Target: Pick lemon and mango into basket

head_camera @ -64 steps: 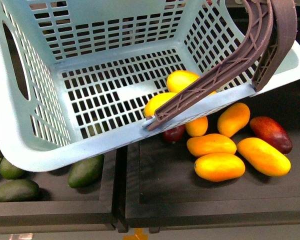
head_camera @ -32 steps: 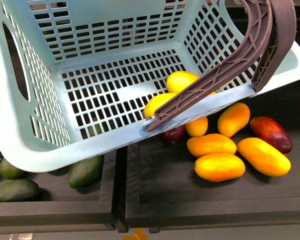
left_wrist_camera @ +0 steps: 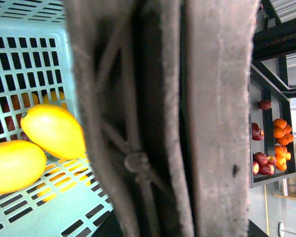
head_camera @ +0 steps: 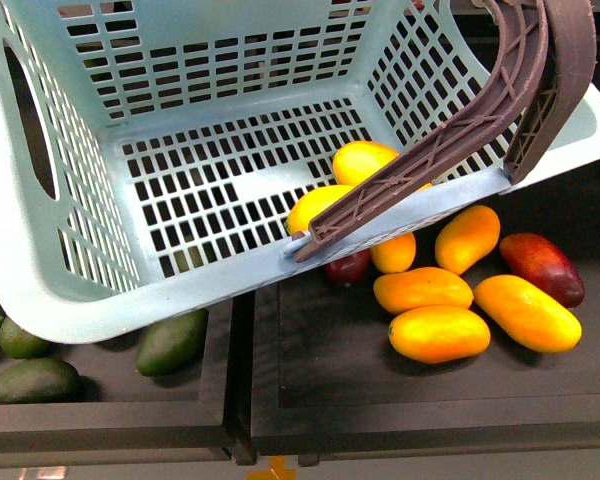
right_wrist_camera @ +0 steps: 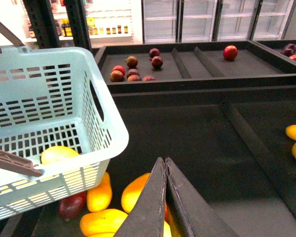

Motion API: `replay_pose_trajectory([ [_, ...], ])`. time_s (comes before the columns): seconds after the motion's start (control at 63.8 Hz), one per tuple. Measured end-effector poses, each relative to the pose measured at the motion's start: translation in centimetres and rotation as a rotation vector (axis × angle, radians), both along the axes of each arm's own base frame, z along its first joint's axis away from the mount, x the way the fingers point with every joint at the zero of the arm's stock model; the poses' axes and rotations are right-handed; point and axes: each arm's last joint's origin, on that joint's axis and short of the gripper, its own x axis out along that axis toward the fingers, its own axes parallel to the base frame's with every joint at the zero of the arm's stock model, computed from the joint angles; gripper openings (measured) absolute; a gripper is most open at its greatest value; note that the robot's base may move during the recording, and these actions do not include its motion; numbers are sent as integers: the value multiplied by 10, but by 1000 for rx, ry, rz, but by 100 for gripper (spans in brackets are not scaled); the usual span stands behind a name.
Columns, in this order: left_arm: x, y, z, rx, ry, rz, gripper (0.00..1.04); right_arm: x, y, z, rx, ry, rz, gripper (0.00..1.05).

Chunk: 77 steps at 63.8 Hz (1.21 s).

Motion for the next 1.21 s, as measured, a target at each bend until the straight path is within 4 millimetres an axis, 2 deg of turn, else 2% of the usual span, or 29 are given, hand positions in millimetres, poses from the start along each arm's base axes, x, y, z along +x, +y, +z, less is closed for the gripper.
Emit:
replay_pose_trajectory([
  [0.423,0,0,0,-1,1,0,15,0,0,0,-1,-2,0,3],
  [0.988,0,0,0,-2,2,1,15,0,0,0,-1,-2,-3,97],
  [1.208,-4,-5,0,-20,16,-29,15,0,0,0,-1,-2,-3,96],
])
